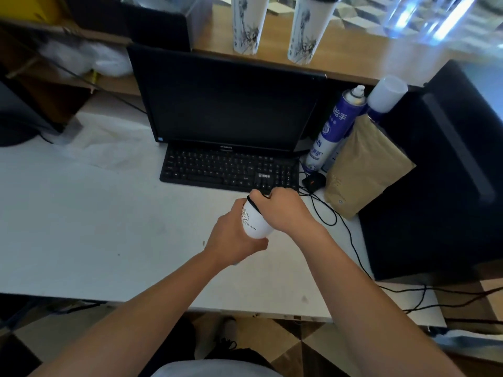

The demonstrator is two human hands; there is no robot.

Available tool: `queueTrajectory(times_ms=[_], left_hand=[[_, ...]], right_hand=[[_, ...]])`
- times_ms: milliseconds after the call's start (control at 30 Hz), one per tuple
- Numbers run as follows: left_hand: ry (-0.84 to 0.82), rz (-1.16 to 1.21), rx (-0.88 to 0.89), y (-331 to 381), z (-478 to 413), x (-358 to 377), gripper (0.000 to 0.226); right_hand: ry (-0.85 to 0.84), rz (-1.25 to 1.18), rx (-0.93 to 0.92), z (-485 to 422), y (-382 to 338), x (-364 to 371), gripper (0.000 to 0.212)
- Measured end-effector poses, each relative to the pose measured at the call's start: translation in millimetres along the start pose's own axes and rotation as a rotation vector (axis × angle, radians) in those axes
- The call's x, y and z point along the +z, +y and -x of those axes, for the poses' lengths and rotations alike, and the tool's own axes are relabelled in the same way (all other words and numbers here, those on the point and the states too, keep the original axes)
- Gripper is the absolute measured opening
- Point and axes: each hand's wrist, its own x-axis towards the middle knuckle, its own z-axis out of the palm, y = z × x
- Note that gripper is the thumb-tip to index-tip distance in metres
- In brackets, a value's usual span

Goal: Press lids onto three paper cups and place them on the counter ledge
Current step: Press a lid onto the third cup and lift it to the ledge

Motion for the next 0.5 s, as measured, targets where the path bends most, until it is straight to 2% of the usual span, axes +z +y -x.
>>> queueTrajectory(times_ms=[167,300,500], left_hand=[[-0.02,-0.033,0.024,-6.8,-6.1,-14.0,0.074],[-0.091,0.076,0.052,-11.9,-8.2,-19.0,0.072],[-0.468,0.295,-0.032,-18.6,-7.8,-36.8,0.063]], right_hand=[[-0.062,0.065,-0.154,1.3,-4.7,-0.9,0.049],[-0.033,0.003,-0.274,1.7,0.7,3.2,0.043],[-0.14,-0.037,-0.593,8.3,18.8,-8.1,0.032]])
